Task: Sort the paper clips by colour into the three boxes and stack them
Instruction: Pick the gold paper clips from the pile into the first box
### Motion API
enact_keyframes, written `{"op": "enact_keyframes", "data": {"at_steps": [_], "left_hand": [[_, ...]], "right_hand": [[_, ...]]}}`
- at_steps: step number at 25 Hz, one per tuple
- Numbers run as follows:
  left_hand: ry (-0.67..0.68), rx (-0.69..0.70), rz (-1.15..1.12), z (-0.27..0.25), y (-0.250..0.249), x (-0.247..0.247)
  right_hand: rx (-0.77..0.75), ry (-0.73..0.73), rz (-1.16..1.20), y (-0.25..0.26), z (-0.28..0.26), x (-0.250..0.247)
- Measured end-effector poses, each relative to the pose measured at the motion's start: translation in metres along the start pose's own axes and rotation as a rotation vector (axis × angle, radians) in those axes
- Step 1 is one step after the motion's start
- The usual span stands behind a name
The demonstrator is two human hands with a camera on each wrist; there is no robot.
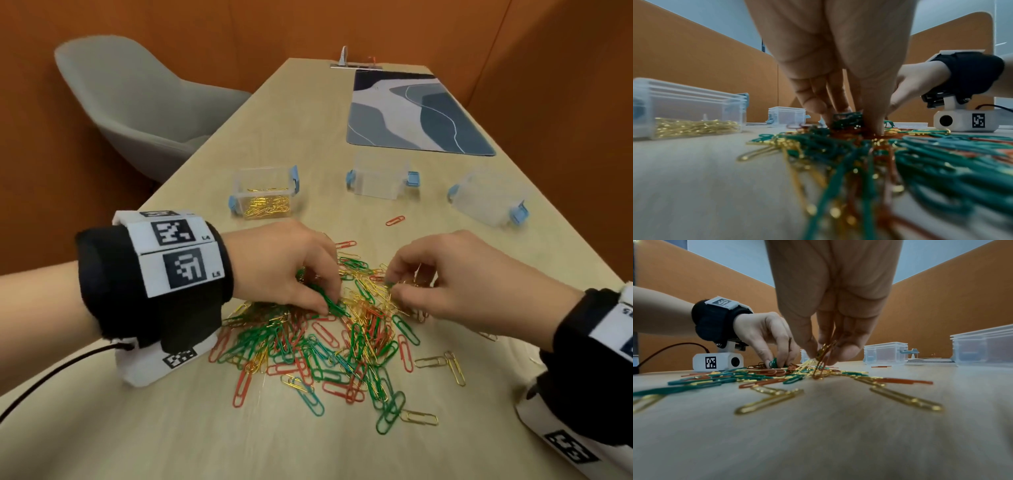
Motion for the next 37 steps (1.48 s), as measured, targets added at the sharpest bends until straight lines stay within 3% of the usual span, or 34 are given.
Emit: {"op": "enact_keyframes", "data": {"at_steps": [5, 11, 16, 18, 24, 32, 37], "left_hand": [[-0.077, -0.028, -0.060, -0.020, 0.000, -0.012], [-0.115, -0.078, 0.011, -0.018, 0.000, -0.013], [0.072, -0.157, 0.125, 0.007, -0.001, 0.005], [0.086, -0.153, 0.095, 0.015, -0.004, 0.008], [0.018, -0.247, 0.054, 0.014, 0.009, 0.003], [-0.153, -0.298, 0.049, 0.011, 0.011, -0.012], [-0.105, -0.256, 0.130, 0.009, 0.005, -0.010]], "right_hand": [[0.017, -0.126, -0.021, -0.001, 0.000, -0.011], [0.013, -0.036, -0.086, 0.000, -0.004, -0.006], [0.053, 0.055, -0.066, 0.000, -0.004, 0.000], [0.078, 0.081, -0.082, -0.004, -0.003, 0.003], [0.100, 0.033, -0.125, -0.011, -0.002, 0.000], [0.041, 0.076, -0.063, -0.001, 0.001, 0.005], [-0.003, 0.114, -0.034, 0.006, 0.003, 0.010]]}}
Point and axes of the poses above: each hand's wrist, its own z-axis towards the middle knuckle, its own x-axis out of the palm, y = z × x, the point moved 7 cm from there along z, towards the middle knuckle, and after that the axes turned 7 degrees about -y, right-handed, at the moved point
